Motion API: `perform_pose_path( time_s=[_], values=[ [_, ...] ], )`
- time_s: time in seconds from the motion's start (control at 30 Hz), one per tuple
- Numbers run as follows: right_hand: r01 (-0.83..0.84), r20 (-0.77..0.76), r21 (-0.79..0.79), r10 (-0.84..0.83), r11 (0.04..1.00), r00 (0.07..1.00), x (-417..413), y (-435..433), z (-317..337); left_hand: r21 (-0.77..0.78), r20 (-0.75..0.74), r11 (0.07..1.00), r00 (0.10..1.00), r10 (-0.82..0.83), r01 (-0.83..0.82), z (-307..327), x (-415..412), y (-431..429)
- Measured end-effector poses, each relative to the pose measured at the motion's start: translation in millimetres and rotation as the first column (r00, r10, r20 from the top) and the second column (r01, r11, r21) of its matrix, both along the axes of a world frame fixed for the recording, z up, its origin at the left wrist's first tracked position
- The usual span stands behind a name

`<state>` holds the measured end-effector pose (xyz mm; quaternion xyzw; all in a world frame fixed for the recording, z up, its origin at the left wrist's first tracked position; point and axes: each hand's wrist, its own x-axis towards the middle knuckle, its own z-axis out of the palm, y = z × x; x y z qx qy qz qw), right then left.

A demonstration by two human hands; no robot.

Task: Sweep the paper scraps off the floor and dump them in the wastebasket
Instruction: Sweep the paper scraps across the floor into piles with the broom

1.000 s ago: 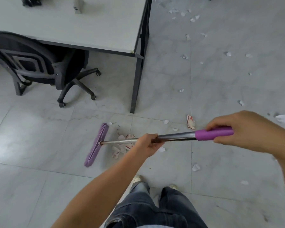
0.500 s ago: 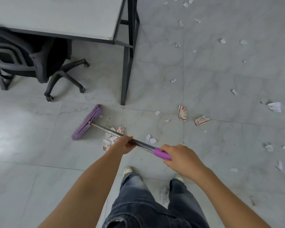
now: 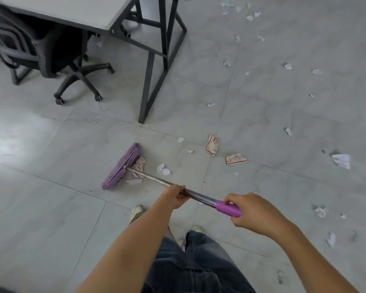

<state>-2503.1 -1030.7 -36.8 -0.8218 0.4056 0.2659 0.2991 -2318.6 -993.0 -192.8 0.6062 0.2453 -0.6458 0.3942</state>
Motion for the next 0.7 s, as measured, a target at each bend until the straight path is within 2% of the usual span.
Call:
perform_pose_path(
  time_s=[0.07,0.17,0.3,0.5,0.7],
  values=[
    [0.005,-0.012,0.036,-0.004,0.999,1.000,-35.3,-1.7,8.5,0.000,-0.059,0.999,0.998,0.033,-0.033,9.3,-36.2,5.4],
    [0.006,0.015,0.022,-0.006,1.000,1.000,-73.4,-6.3,22.6,-0.024,-0.129,0.985,0.977,0.167,-0.172,22.2,-72.6,14.2],
    [-0.063,0.058,-0.020,0.064,0.998,0.996,-84.6,-7.0,30.4,-0.036,-0.156,0.940,0.931,0.331,-0.340,39.6,-83.2,38.5],
    [-0.302,0.139,0.050,0.293,0.952,0.946,-27.0,31.0,12.0,-0.008,-0.081,0.829,0.826,0.557,-0.560,32.7,-45.8,118.9],
    [-0.593,0.181,0.022,0.580,0.805,0.794,46.7,105.1,-1.5,0.074,-0.024,0.687,0.687,0.726,-0.723,15.4,-12.1,235.7]
  ],
)
